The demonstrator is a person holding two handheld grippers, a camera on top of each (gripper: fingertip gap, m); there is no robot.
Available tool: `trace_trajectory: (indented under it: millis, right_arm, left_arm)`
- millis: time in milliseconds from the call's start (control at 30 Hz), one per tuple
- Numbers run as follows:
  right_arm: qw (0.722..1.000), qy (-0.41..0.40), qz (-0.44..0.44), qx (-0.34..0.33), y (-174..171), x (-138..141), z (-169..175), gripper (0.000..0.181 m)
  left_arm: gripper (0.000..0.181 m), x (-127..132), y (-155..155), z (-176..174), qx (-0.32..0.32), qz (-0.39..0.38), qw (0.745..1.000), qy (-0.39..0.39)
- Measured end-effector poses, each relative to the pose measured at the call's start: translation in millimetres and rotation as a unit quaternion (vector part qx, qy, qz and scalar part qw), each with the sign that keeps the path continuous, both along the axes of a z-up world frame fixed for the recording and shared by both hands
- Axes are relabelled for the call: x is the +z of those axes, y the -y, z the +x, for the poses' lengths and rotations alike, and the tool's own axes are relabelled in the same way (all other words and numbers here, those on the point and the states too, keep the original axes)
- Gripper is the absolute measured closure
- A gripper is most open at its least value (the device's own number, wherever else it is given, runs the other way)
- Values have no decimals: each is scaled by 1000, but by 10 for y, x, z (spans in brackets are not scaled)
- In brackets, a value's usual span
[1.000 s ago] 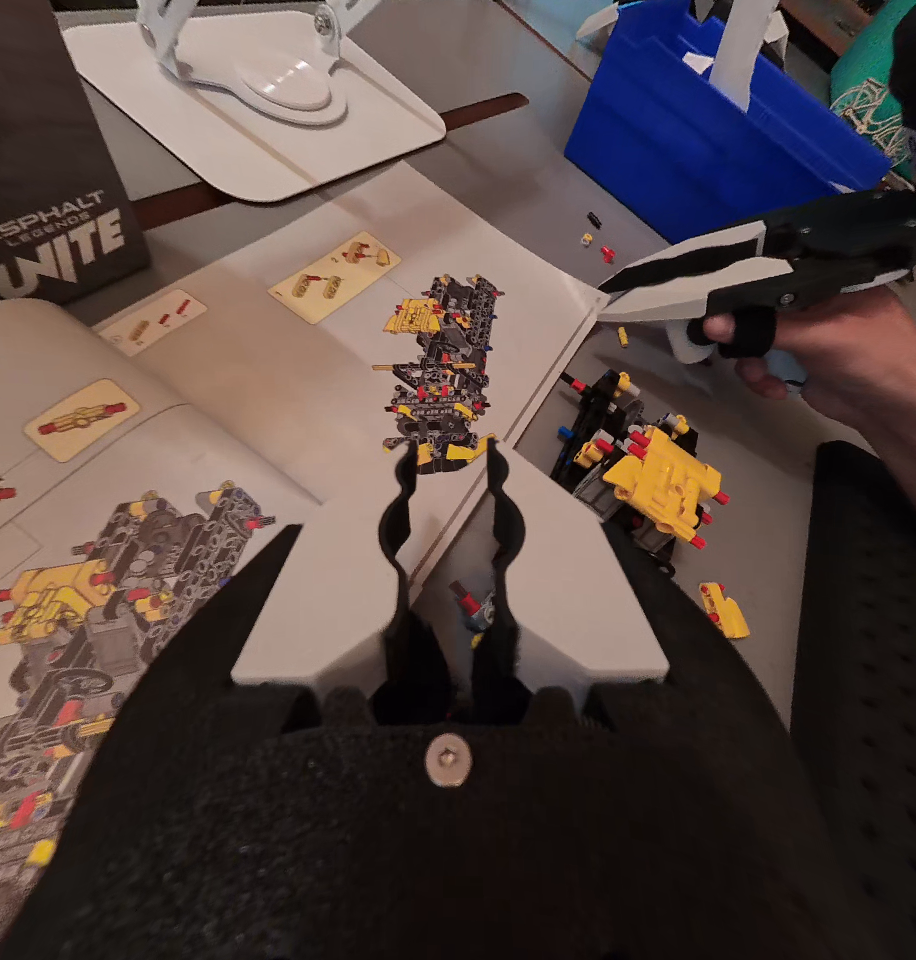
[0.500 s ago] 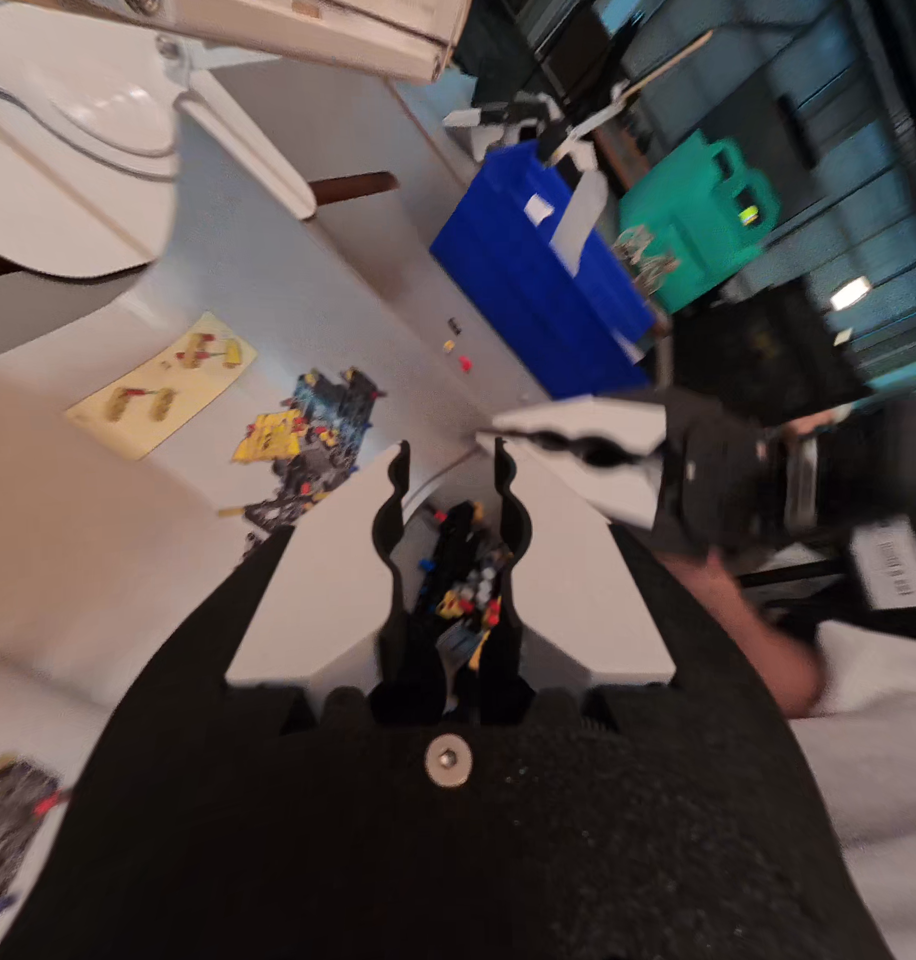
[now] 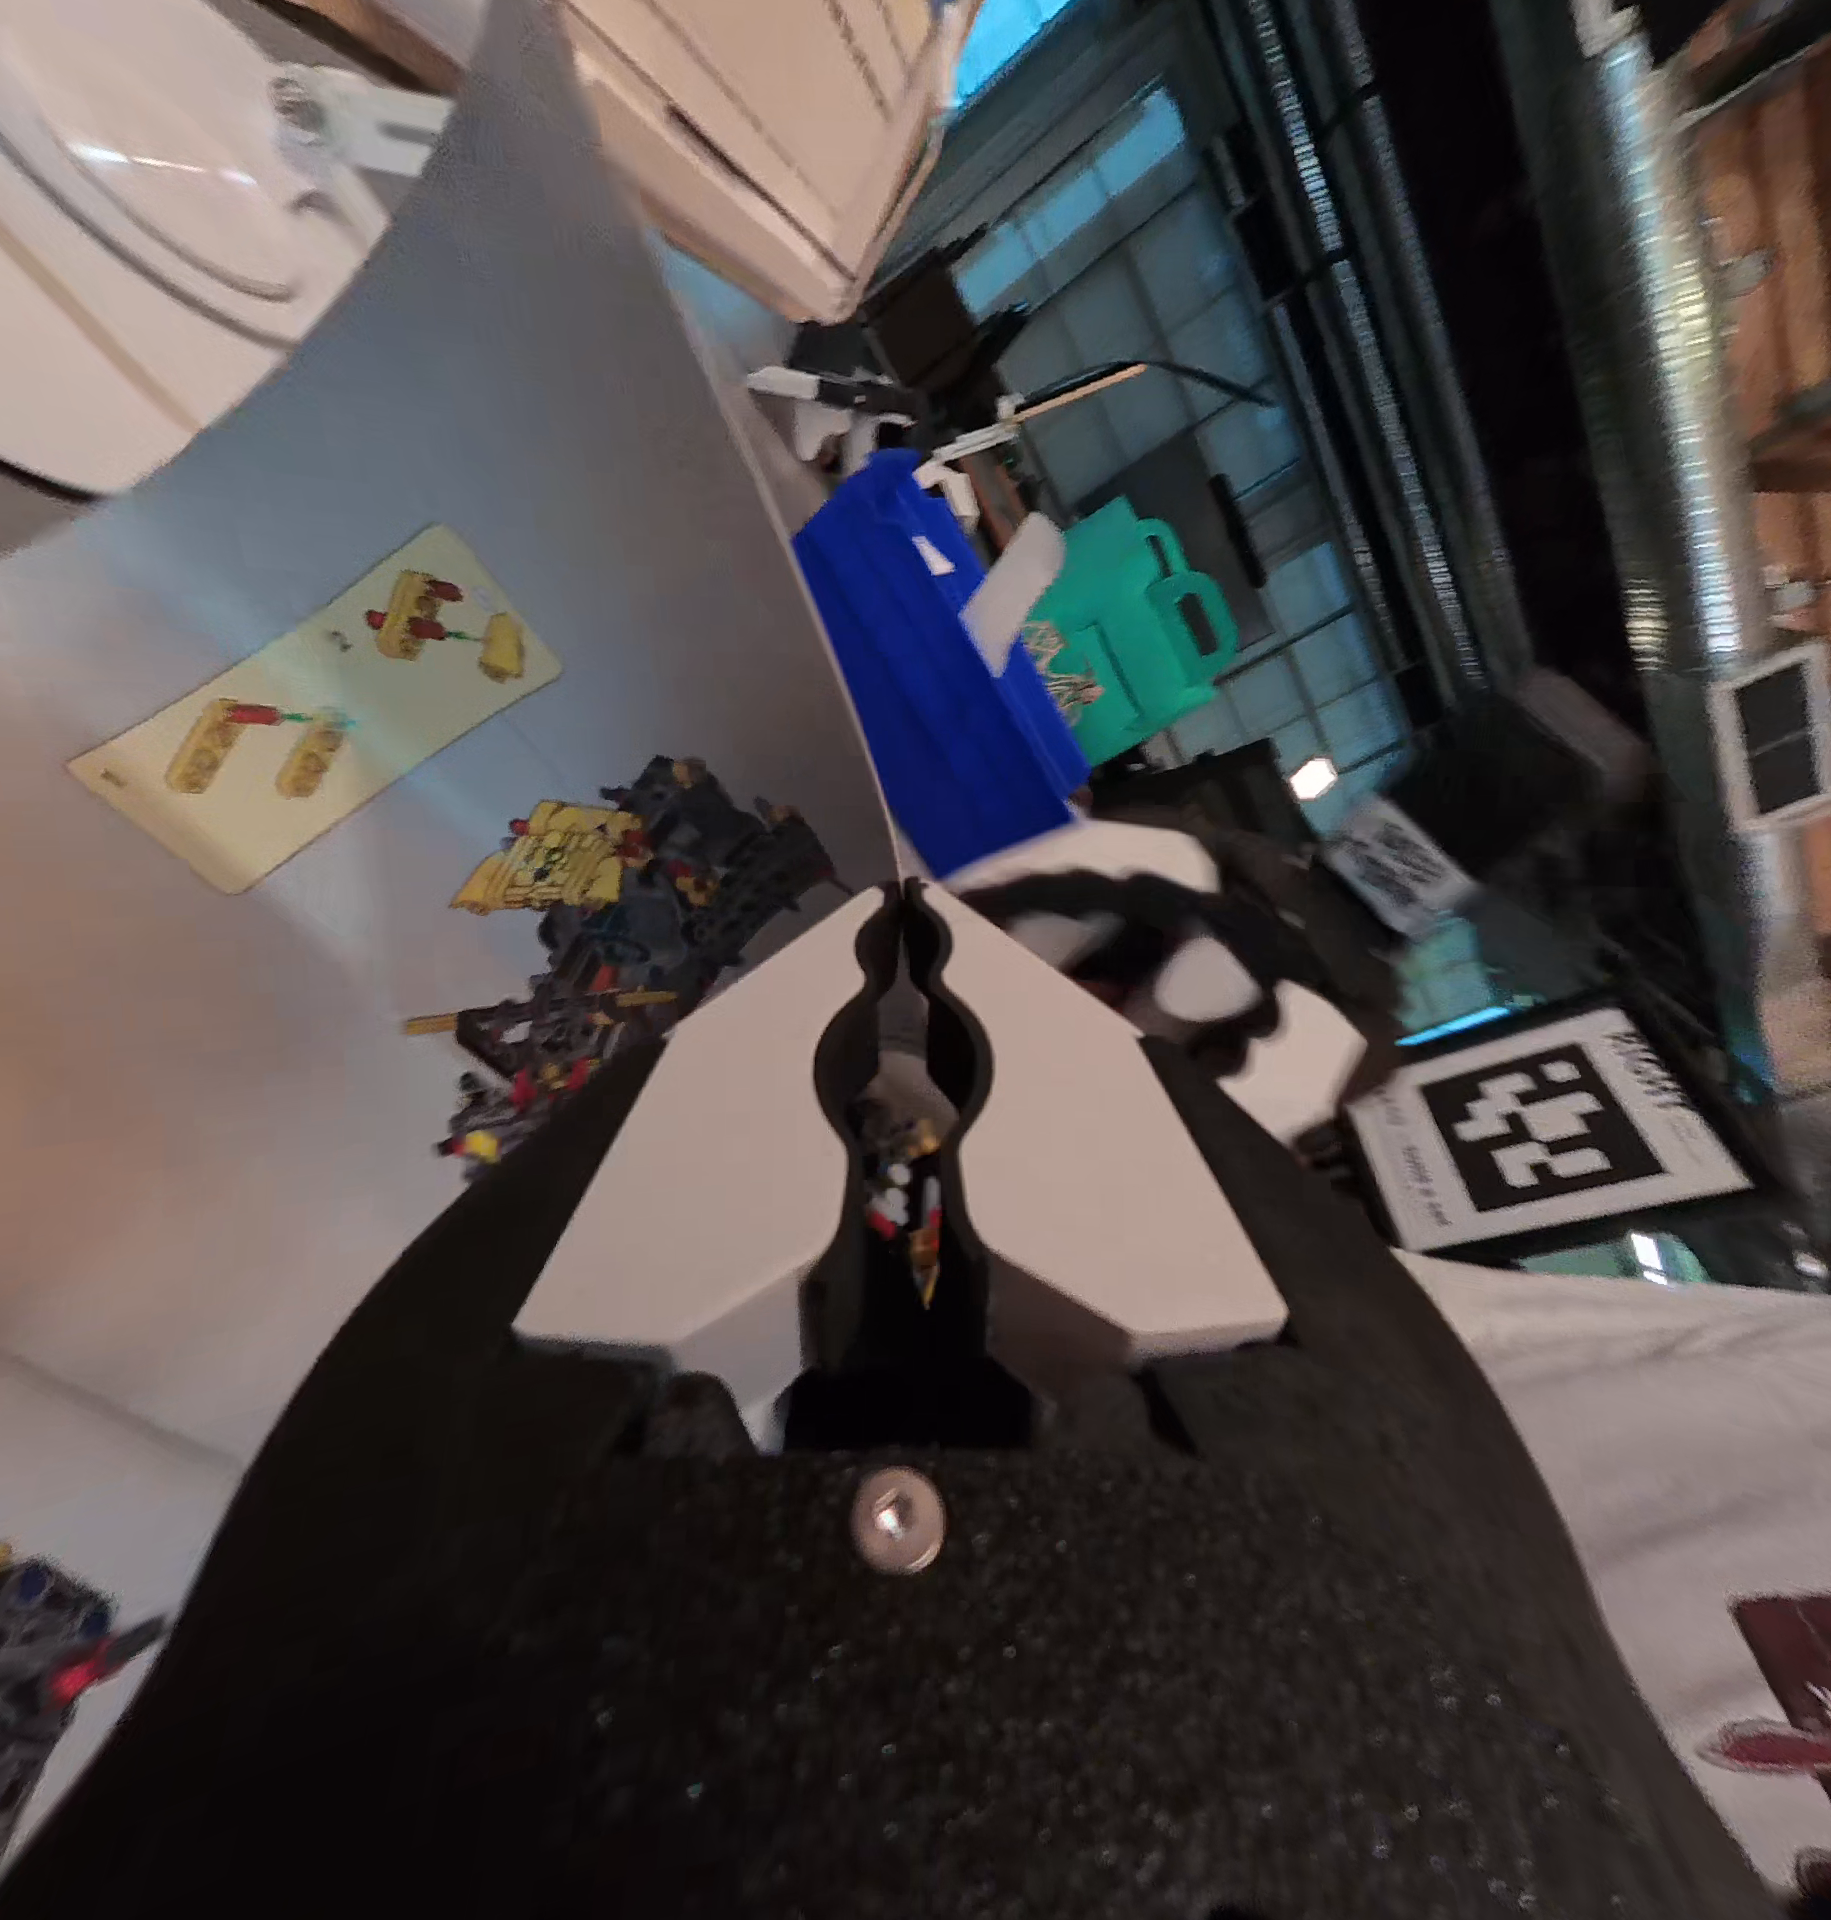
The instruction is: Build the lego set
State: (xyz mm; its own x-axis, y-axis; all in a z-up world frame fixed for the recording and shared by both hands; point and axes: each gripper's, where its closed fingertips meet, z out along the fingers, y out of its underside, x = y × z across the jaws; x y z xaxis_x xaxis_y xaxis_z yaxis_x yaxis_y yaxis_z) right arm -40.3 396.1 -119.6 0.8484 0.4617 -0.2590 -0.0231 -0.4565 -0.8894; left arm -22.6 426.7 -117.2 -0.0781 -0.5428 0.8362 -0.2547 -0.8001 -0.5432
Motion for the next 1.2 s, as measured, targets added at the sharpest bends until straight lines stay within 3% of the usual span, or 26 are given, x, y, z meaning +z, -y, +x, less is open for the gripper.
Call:
trace_trajectory:
  millis: [33, 100, 200, 300, 633, 933, 1200]
  right_arm:
    - [999, -31, -20, 13, -78, -51, 19, 103]
    - [996, -46, -60, 42, -196, -207, 20, 103]
    - [994, -65, -54, 63, -259, -216, 9, 137]
    - [991, -98, -55, 67, -250, -217, 42, 150]
    - [980, -168, -60, 91, -185, -201, 103, 147]
    - [972, -206, -53, 100, -170, -154, 146, 149]
    - [972, -215, -49, 83, -183, -163, 275, 152]
  left_arm:
    - [181, 50, 22, 6, -9, -12, 1000, 19]
    - [181, 99, 34, 15, -15, -27, 999, 42]
    - [180, 167, 43, 5, -21, -45, 996, 75]
    - [176, 213, 82, -20, -33, -43, 994, 98]
    - [181, 176, 181, 34, -38, 44, 993, 99]
    - [180, 167, 202, 26, -46, 26, 993, 107]
    - [181, 21, 120, 3, -24, 48, 996, 68]
